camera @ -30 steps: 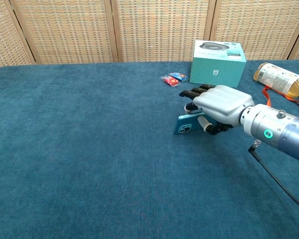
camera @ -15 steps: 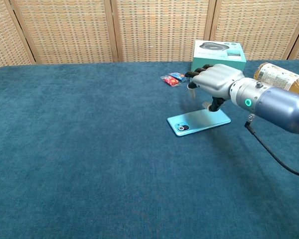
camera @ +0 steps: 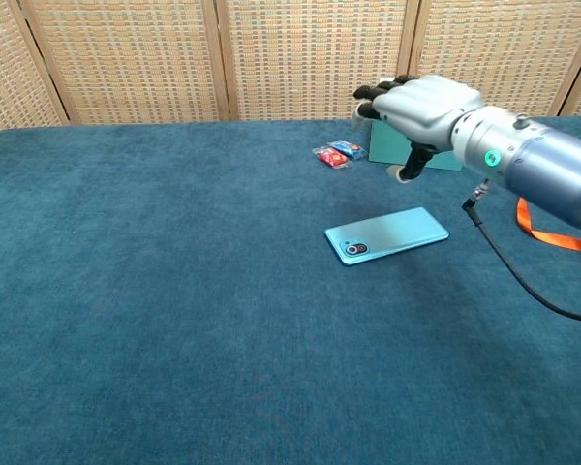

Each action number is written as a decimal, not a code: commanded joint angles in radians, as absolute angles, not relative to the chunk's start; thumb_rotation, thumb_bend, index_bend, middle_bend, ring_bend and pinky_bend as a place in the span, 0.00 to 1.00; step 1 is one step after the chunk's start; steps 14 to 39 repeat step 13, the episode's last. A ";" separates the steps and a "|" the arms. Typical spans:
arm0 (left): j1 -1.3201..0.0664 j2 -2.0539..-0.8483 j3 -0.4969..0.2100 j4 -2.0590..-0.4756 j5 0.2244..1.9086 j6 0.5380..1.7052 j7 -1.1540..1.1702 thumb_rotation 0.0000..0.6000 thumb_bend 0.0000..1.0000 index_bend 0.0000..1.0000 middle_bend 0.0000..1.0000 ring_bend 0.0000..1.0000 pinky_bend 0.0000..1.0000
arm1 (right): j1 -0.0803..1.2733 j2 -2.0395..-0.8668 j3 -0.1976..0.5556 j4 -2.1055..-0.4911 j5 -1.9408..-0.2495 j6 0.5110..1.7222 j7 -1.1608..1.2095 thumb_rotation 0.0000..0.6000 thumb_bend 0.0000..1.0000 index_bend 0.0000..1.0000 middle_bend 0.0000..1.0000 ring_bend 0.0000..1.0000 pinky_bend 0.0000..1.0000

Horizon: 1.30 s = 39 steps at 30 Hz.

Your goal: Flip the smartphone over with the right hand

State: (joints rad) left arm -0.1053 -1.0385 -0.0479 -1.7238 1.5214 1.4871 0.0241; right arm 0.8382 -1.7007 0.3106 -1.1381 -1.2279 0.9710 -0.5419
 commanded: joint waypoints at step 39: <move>-0.081 -1.055 -0.011 -1.705 1.610 1.541 0.032 1.00 0.00 0.00 0.00 0.00 0.00 | 0.382 -1.220 0.095 -1.596 -1.400 1.383 -0.179 1.00 0.00 0.00 0.00 0.00 0.00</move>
